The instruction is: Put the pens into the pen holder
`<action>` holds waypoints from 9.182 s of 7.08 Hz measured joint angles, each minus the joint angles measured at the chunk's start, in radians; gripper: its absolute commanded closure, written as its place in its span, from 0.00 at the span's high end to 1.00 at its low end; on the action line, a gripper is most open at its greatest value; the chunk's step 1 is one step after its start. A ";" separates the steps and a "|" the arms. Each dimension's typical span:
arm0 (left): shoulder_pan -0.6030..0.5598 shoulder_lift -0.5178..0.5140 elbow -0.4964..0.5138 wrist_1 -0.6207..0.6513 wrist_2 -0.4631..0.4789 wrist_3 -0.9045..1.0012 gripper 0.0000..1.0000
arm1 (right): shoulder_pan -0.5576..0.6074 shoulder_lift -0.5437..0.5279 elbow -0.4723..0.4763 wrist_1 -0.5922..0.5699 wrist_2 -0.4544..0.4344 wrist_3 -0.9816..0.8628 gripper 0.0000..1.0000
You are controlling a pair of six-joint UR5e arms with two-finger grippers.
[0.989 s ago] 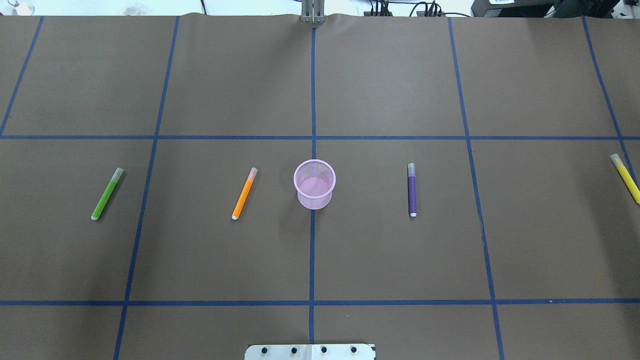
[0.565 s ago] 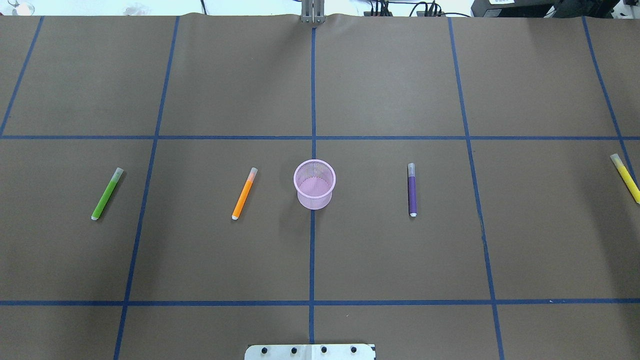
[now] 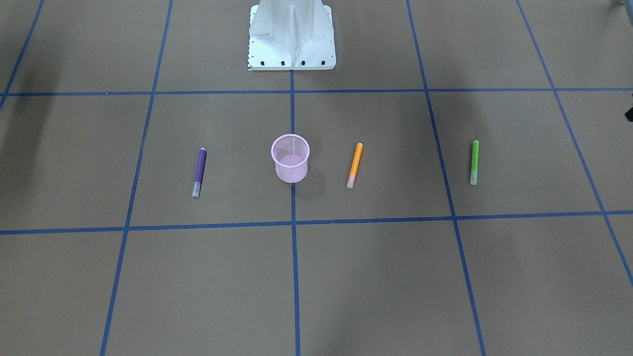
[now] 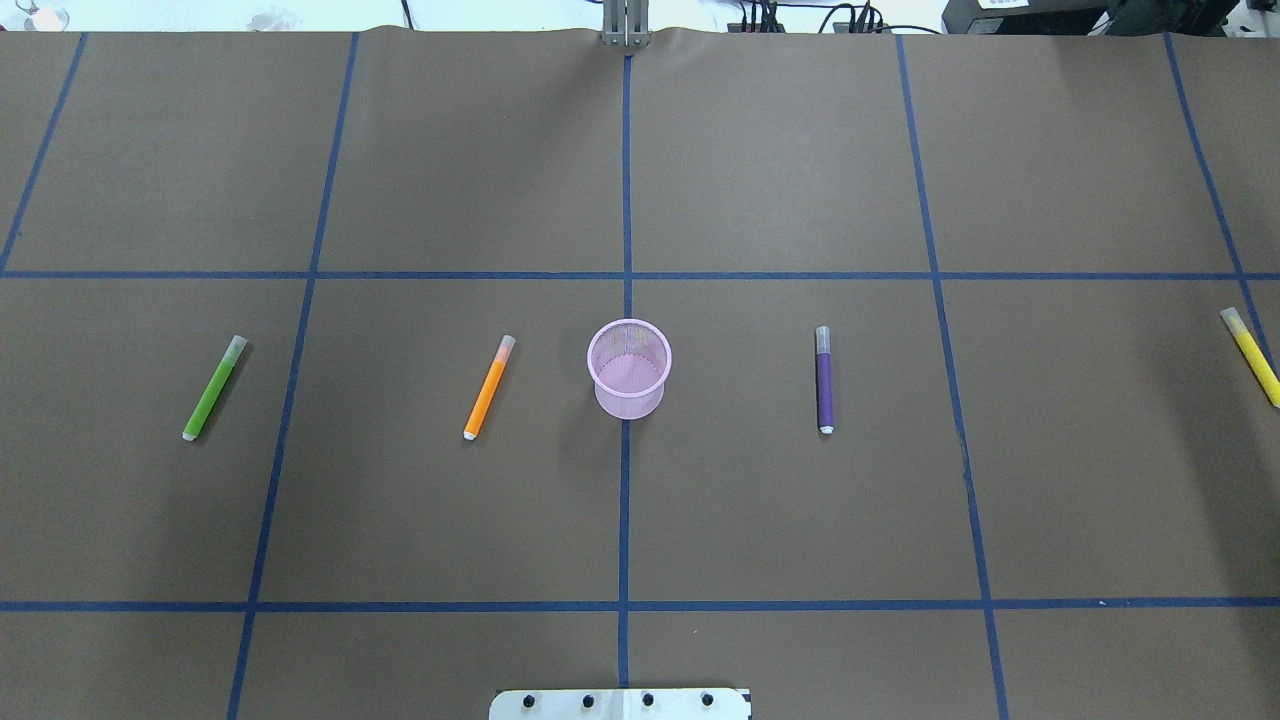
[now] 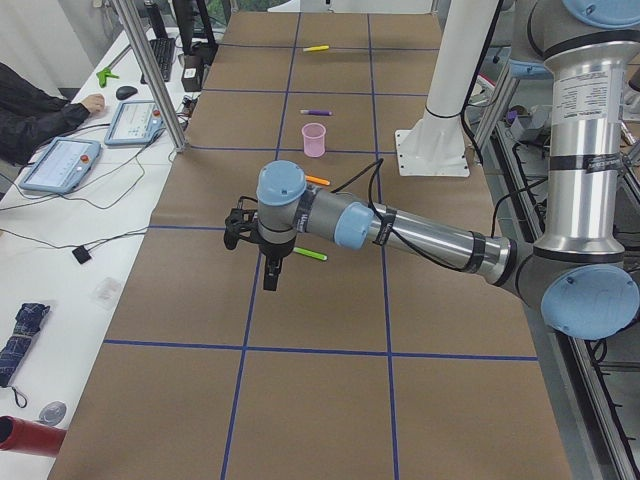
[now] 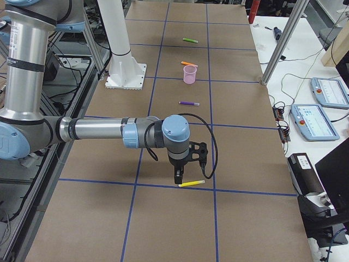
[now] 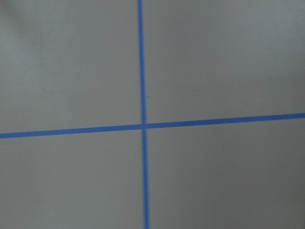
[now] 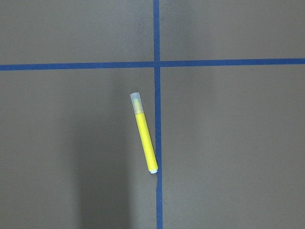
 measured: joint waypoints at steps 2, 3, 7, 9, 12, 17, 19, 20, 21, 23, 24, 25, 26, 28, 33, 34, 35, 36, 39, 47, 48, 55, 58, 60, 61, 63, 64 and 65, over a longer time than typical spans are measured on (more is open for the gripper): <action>0.174 -0.014 -0.012 -0.119 0.068 -0.241 1.00 | -0.001 0.005 -0.019 0.011 0.006 0.002 0.99; 0.280 -0.017 -0.012 -0.167 0.152 -0.317 1.00 | -0.001 0.001 -0.030 0.034 0.015 0.002 0.99; 0.530 -0.117 0.055 -0.221 0.302 -0.398 0.98 | -0.002 -0.002 -0.092 0.122 0.036 0.005 0.99; 0.576 -0.147 0.116 -0.256 0.351 -0.401 0.97 | -0.002 0.001 -0.102 0.125 0.044 0.006 0.99; 0.589 -0.158 0.195 -0.320 0.361 -0.399 0.87 | -0.002 0.004 -0.103 0.125 0.047 0.008 0.99; 0.619 -0.161 0.224 -0.329 0.360 -0.403 0.74 | -0.002 0.007 -0.103 0.126 0.046 0.008 0.99; 0.625 -0.161 0.229 -0.329 0.361 -0.399 0.72 | -0.002 0.007 -0.103 0.125 0.046 0.008 0.99; 0.627 -0.161 0.234 -0.329 0.361 -0.397 0.68 | -0.002 0.008 -0.103 0.125 0.046 0.008 0.99; 0.628 -0.161 0.238 -0.330 0.361 -0.396 0.64 | -0.002 0.008 -0.103 0.126 0.046 0.008 0.99; 0.630 -0.162 0.244 -0.330 0.361 -0.394 0.41 | -0.002 0.009 -0.103 0.125 0.046 0.008 0.99; 0.630 -0.162 0.245 -0.330 0.361 -0.394 0.23 | -0.002 0.009 -0.103 0.125 0.046 0.008 0.99; 0.630 -0.162 0.245 -0.329 0.361 -0.394 0.05 | -0.002 0.009 -0.103 0.125 0.046 0.008 0.99; 0.630 -0.160 0.243 -0.329 0.359 -0.394 0.00 | -0.002 0.011 -0.103 0.125 0.046 0.008 0.99; 0.628 -0.152 0.233 -0.328 0.355 -0.397 0.00 | -0.002 0.017 -0.104 0.125 0.044 0.008 0.99; 0.581 -0.159 -0.034 -0.321 0.382 -0.408 0.00 | -0.003 0.049 -0.119 0.126 0.044 0.006 0.99; 0.583 -0.192 -0.073 -0.331 0.437 -0.411 0.00 | -0.005 0.067 -0.141 0.126 0.043 0.004 0.99; 0.587 -0.242 -0.090 -0.366 0.467 -0.435 0.00 | -0.010 0.079 -0.161 0.128 0.044 0.001 0.99; 0.594 -0.276 -0.095 -0.445 0.485 -0.486 0.00 | -0.014 0.087 -0.172 0.131 0.045 0.002 0.99; 0.761 -0.316 -0.075 -0.717 0.763 -0.627 0.00 | -0.018 0.093 -0.203 0.156 0.046 -0.007 0.99; 0.900 -0.448 0.013 -0.764 0.965 -0.696 0.00 | -0.265 0.246 -0.559 0.469 0.026 0.014 0.99; 0.901 -0.448 0.014 -0.764 0.965 -0.696 0.00 | -0.280 0.259 -0.579 0.470 0.022 0.015 0.99; 0.901 -0.446 0.022 -0.764 0.964 -0.697 0.00 | -0.318 0.271 -0.619 0.470 0.016 0.015 0.74; 0.901 -0.446 0.026 -0.764 0.964 -0.695 0.00 | -0.325 0.271 -0.619 0.469 0.010 0.014 0.43; 0.901 -0.446 0.026 -0.764 0.964 -0.695 0.00 | -0.327 0.271 -0.620 0.468 0.009 0.013 0.40; 0.901 -0.447 0.027 -0.764 0.964 -0.695 0.00 | -0.327 0.271 -0.620 0.466 0.009 0.012 0.40; 0.901 -0.448 0.030 -0.764 0.964 -0.695 0.00 | -0.327 0.270 -0.621 0.464 0.008 0.006 0.41; 0.901 -0.448 0.031 -0.764 0.964 -0.695 0.00 | -0.327 0.270 -0.623 0.465 0.008 0.005 0.41; 0.901 -0.448 0.031 -0.764 0.964 -0.695 0.00 | -0.327 0.269 -0.625 0.465 0.008 0.005 0.32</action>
